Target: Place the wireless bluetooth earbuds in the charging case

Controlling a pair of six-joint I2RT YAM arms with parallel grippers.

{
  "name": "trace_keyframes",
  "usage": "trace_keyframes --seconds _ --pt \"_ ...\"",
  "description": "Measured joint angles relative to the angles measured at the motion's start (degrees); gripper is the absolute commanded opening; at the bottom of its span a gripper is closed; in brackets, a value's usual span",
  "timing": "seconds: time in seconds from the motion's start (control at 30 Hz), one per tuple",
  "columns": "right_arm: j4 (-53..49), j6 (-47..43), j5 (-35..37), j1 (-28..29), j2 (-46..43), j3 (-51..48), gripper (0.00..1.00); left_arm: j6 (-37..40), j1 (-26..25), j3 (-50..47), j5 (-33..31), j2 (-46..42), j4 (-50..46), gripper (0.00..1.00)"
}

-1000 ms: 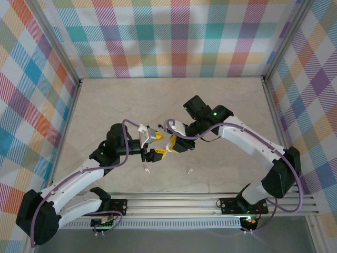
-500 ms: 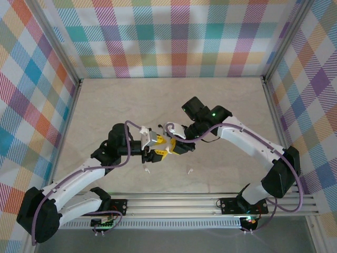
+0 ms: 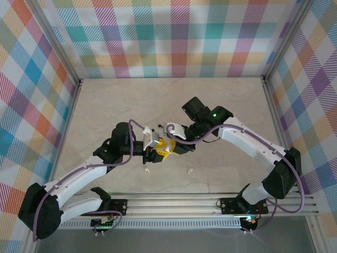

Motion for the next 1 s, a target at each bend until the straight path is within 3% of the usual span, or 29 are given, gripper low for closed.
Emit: trace_keyframes --seconds 0.27,0.37,0.5,0.63,1.0 --pt "0.1 0.0 0.0 0.0 0.0 0.0 0.14 0.3 0.0 0.3 0.5 0.2 -0.3 0.3" --pt "0.1 0.0 0.1 0.0 0.0 0.0 0.17 0.5 -0.1 0.5 0.9 0.4 -0.5 0.19" --pt "-0.2 0.0 0.7 0.0 0.0 0.0 0.36 1.1 -0.1 0.6 0.9 0.5 -1.2 0.01" --pt "3.3 2.0 1.9 0.1 -0.7 -0.4 0.48 0.8 -0.2 0.7 0.3 0.5 -1.3 0.0" --pt "9.9 6.0 7.3 -0.4 -5.2 -2.9 0.51 -3.2 -0.2 -3.7 -2.7 -4.0 1.5 0.0"
